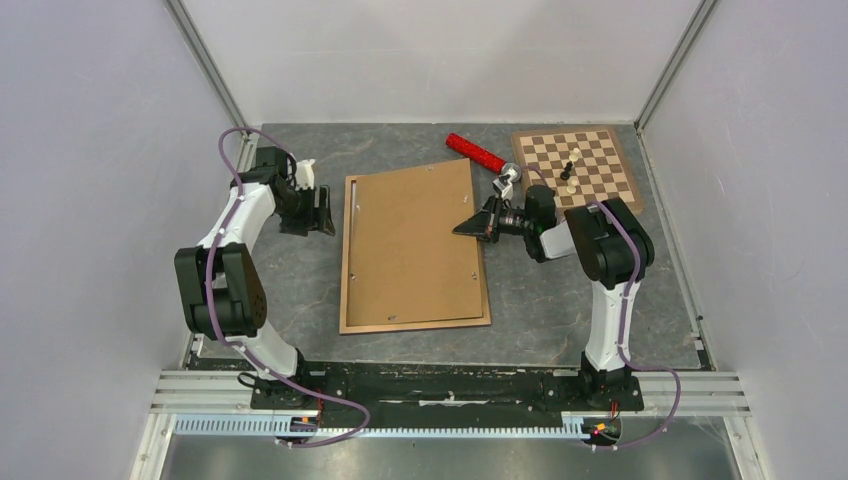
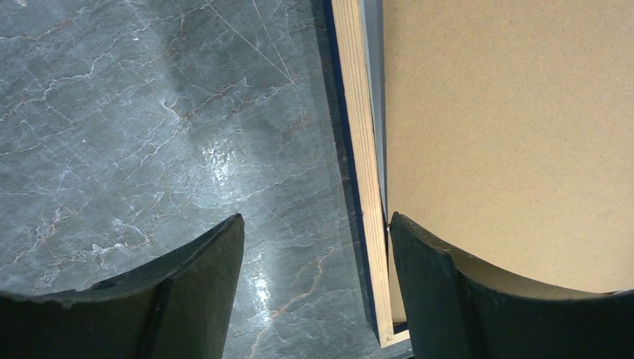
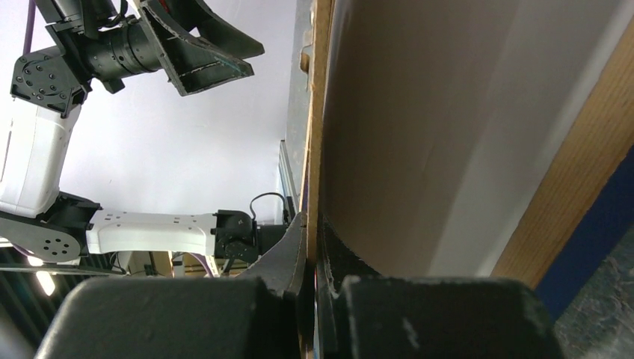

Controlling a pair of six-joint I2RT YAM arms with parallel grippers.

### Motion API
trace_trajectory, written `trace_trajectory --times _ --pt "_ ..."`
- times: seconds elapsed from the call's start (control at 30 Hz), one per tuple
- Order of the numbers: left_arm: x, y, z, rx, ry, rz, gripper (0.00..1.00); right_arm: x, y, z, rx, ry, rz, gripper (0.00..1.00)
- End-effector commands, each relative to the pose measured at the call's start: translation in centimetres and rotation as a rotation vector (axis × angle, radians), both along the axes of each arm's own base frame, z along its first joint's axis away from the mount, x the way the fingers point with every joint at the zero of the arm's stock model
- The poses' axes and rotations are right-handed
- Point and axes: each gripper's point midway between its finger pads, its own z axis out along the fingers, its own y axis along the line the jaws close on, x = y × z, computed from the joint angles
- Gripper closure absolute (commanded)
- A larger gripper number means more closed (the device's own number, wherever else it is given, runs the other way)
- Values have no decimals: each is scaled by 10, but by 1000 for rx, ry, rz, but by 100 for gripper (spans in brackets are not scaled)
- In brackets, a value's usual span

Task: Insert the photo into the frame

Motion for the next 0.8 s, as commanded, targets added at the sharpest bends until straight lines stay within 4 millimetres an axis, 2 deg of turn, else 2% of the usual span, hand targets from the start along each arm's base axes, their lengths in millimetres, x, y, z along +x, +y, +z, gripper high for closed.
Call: trace_trajectory --times 0.0,0.77 --pt "6 -4 -1 -35 -17 -11 22 12 5 11 5 -128 18 100" --pt "-1 -16 -25 -98 35 -23 22 18 7 -7 -18 -113 23 100"
